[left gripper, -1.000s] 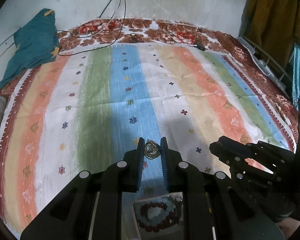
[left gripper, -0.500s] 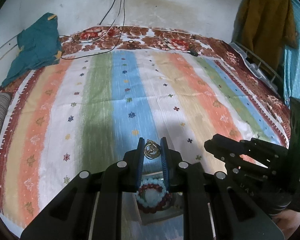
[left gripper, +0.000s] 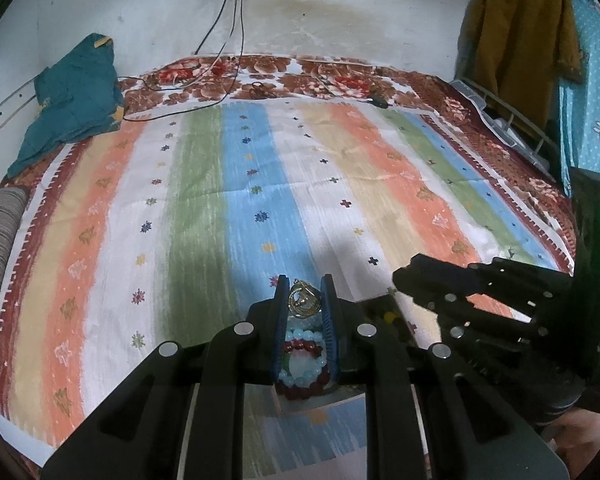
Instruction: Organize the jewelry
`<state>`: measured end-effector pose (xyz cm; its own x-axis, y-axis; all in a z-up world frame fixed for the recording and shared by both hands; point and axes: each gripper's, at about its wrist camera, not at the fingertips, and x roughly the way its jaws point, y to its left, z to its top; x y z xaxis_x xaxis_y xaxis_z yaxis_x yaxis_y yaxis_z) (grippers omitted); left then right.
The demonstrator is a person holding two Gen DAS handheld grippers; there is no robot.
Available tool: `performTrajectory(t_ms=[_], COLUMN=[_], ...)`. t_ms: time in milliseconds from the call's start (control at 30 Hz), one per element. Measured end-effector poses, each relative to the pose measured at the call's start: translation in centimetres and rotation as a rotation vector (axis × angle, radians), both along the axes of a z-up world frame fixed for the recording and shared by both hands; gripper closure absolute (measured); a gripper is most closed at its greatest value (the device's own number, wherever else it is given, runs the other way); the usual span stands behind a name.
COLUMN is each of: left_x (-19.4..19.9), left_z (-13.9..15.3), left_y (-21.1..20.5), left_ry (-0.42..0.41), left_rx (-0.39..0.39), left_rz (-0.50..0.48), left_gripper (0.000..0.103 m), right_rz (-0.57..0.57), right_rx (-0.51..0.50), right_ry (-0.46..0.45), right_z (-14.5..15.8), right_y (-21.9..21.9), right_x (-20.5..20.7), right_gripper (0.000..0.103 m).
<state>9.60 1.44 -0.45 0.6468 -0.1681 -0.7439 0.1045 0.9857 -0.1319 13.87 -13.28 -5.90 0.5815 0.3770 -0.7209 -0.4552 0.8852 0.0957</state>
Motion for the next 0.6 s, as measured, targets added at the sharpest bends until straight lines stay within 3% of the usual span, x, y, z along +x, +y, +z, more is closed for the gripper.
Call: performTrajectory(t_ms=[167,233,300,467,600], left_x=[0.0,-0.1,-0.2,-0.4,-1.7], left_z=[0.0,0.0,0.1,0.2,0.3], left_y=[0.2,0.3,0.4,0.9,1.4], left_ry=[0.006,0.006,0.002,0.005,0.003], left_rx=[-0.021,-0.028,-0.024,-0.035,-0.045], left_rz=[0.007,0.007,0.014,0.036,0.039], left_gripper=[0.087,0.072,0.072,0.068,0.059], right_rz=[0.007,0.005,-0.008,-0.046,-0.063], right_rx=[-0.001,-0.011,-0.009,0.003,0.012], right_ry=[0.027,0.039,0.040,0.046,0.034], right_z=[-0.5,-0.7,-0.8,-0.7,-0.3], right_y=[0.1,0.1,-0.2,-1.3,-2.4], right_x=[-0.1,-0.3,-0.4,-0.3,-0.8], right_gripper=[0.083,0.072,0.063,0.058,0.050])
